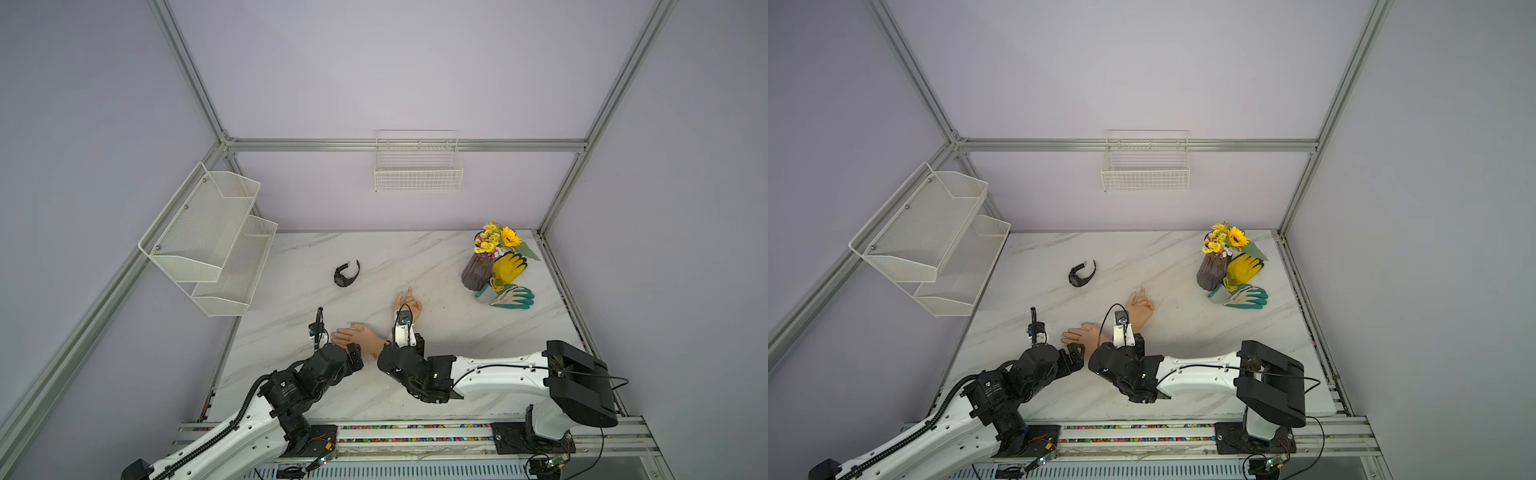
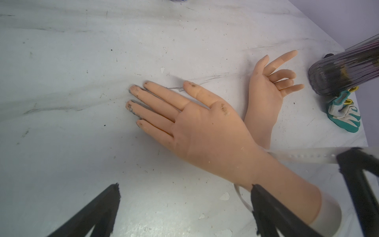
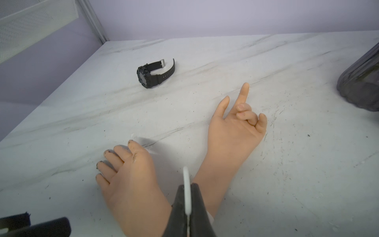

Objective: Take off the watch
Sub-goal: Take off the watch from the hand, then place the watch at the center of the board.

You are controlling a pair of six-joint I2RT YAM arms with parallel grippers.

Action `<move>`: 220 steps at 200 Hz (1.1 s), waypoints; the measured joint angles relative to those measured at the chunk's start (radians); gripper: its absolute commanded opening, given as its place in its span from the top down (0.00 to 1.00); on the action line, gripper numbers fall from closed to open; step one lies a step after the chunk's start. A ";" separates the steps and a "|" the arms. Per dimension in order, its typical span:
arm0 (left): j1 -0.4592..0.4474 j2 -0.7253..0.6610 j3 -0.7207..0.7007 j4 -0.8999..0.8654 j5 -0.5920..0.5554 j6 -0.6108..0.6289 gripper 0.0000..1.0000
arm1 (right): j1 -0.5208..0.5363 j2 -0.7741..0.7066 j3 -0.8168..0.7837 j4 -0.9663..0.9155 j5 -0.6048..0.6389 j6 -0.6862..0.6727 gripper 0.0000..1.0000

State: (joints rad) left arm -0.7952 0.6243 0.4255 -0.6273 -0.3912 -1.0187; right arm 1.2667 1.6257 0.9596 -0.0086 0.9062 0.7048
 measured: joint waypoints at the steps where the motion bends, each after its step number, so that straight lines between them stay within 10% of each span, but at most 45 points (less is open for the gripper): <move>1: 0.000 0.000 0.000 0.000 0.000 0.000 0.00 | 0.000 -0.002 0.000 -0.001 0.003 0.000 1.00; 164: 0.000 0.032 -0.088 0.087 0.021 -0.040 0.00 | -0.054 -0.095 0.170 -0.047 0.373 -0.031 1.00; 220: 0.000 -0.097 -0.019 -0.022 0.005 -0.035 0.00 | -0.251 -0.102 0.285 0.043 0.009 -0.208 1.00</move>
State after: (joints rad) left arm -0.7952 0.5270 0.4068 -0.6491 -0.3862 -1.0538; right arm 1.0153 1.5234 1.2449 0.0341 0.9150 0.4973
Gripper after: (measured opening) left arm 0.999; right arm 0.054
